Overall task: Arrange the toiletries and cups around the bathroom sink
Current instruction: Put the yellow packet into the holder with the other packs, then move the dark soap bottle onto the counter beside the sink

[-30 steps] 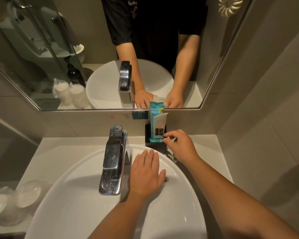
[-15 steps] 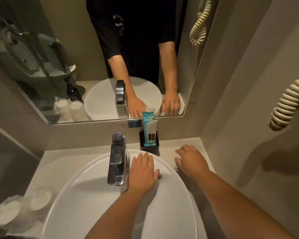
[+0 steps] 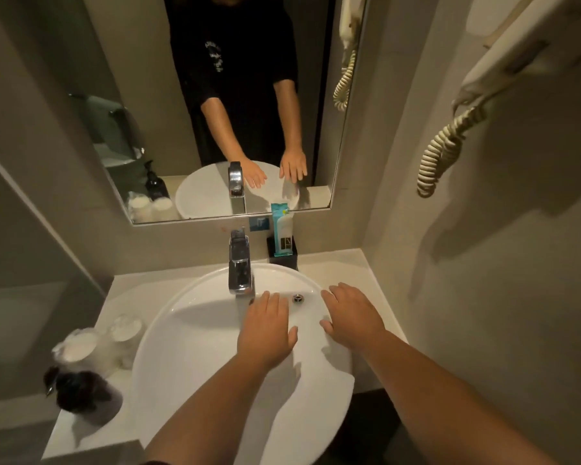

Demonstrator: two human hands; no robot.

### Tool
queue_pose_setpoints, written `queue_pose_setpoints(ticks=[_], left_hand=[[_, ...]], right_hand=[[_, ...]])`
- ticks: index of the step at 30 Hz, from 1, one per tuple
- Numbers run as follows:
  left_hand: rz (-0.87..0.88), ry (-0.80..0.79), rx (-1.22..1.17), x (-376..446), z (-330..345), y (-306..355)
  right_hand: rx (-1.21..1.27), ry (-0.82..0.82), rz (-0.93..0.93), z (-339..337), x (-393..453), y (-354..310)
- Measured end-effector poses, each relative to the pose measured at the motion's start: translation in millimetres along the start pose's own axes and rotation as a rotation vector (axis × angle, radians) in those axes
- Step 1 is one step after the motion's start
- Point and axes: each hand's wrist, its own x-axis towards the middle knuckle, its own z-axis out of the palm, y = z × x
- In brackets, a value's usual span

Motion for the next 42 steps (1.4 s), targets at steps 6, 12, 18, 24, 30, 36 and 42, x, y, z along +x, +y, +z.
queue_pose_setpoints(ticks=[6, 12, 18, 24, 30, 36, 42], left_hand=[[-0.073, 0.101, 0.031, -59, -14, 7], [-0.247, 0.159, 0.025, -134, -22, 16], [-0.412, 0.085, 0.118, -200, -38, -6], [-0.593, 0.118, 0.065, -253, -58, -42], [-0.687, 0.114, 0.047, -291, -64, -97], [-0.690, 0.119, -0.033, -299, -62, -165], [-0.664, 0.081, -0.147, -285, -52, -219]], right_hand=[[0.016, 0.068, -0.066, 0, -39, -21], [0.045, 0.074, -0.218, 3, -77, -54], [0.073, 0.111, -0.383, 1, -99, -111], [0.050, 0.081, -0.535, 3, -98, -175], [0.100, 0.022, -0.623, 14, -83, -245], [0.178, -0.060, -0.568, 25, -52, -311], [0.392, -0.082, -0.409, 33, -22, -356]])
